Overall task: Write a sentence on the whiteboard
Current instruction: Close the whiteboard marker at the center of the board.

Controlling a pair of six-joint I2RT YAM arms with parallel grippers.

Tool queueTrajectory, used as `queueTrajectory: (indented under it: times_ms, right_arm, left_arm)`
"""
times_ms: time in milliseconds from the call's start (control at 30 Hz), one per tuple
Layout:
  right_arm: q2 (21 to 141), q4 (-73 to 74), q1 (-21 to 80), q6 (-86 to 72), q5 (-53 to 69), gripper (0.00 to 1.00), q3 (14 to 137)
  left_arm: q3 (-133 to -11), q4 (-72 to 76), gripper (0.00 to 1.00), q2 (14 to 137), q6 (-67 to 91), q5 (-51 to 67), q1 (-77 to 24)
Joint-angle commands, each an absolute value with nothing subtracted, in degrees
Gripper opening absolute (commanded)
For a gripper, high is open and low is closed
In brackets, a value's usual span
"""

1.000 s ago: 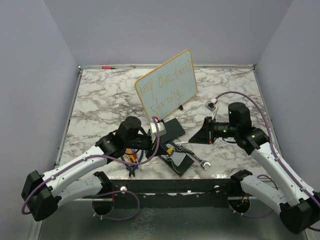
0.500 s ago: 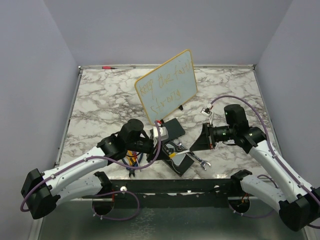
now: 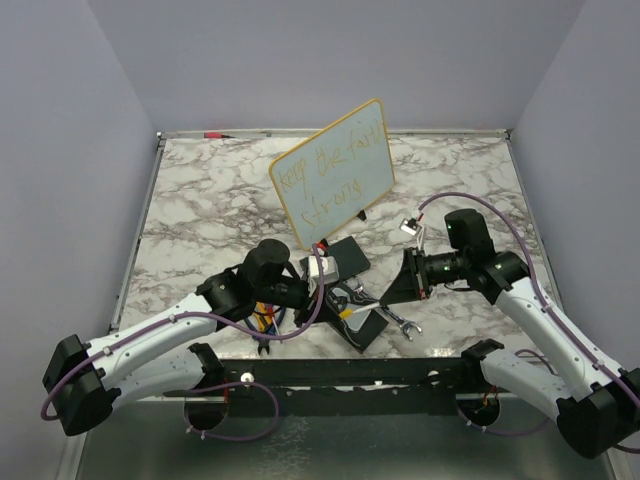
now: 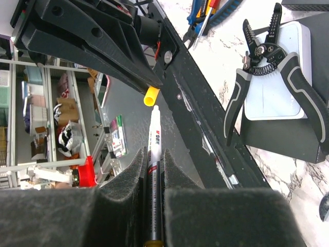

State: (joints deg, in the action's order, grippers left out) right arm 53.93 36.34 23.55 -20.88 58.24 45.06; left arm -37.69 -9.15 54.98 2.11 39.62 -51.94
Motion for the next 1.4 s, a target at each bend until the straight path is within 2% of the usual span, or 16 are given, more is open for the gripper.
queueTrajectory:
  times_ms: [0, 1367]
  right_arm:
    - [54.2, 38.6, 23.3, -19.7, 59.3, 0.06, 46.8]
    - [55.2, 38.3, 23.5, -19.2, 61.0, 0.06, 47.2]
  left_arm:
    - [-37.0, -8.2, 0.00, 55.5, 1.2, 41.5, -52.6]
    - [-37.1, -8.3, 0.00, 56.4, 1.4, 41.7, -53.9]
